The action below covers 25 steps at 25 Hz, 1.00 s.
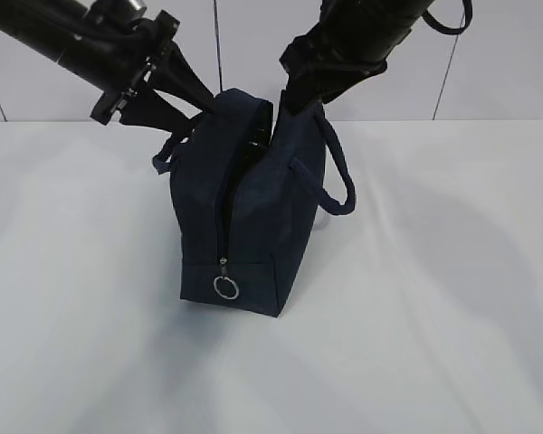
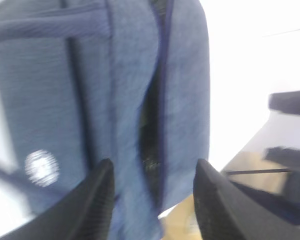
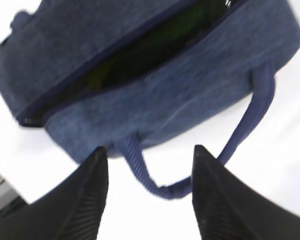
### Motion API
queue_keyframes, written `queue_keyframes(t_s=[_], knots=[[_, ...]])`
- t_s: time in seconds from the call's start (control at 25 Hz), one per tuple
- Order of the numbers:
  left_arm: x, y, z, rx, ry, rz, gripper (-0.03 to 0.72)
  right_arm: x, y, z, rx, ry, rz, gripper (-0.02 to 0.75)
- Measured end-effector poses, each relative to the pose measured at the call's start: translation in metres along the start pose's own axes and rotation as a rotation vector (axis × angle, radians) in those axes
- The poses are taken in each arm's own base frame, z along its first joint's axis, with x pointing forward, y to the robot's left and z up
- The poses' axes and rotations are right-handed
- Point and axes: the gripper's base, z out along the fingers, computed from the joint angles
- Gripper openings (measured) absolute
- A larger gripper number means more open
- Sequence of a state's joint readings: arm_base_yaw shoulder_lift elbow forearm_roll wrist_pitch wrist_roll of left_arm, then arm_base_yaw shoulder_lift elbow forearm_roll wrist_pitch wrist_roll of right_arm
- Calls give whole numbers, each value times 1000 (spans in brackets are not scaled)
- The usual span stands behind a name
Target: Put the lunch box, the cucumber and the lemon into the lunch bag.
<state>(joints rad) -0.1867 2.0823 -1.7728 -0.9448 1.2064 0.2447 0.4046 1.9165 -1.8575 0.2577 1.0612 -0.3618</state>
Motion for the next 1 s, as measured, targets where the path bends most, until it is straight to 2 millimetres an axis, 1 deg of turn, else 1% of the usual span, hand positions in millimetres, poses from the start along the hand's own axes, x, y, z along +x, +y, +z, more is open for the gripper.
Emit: queue_keyframes(t_s=[0.2,0.4,0.52,0.6,0.8,1.0], knots=[[5,-17,-18,-30,-27,59,372,6,4,-8,-24,63,-5,404],[12,-26,-38,-155,-38,152,372,12,7,-11,-49,125,-17,403],[18,-35,-54,-236,-55,205,367,12,8,-15,-48,125,-19,403],[23,-43,-68,-287,-76,228,363,11,9,-23,-44,110,-23,404],[37,-59,-97,-417,-122,268,360,9,16,-51,-30,54,-38,403],[46,-70,-115,-482,-161,298,338,11,24,-77,-34,4,-44,403]])
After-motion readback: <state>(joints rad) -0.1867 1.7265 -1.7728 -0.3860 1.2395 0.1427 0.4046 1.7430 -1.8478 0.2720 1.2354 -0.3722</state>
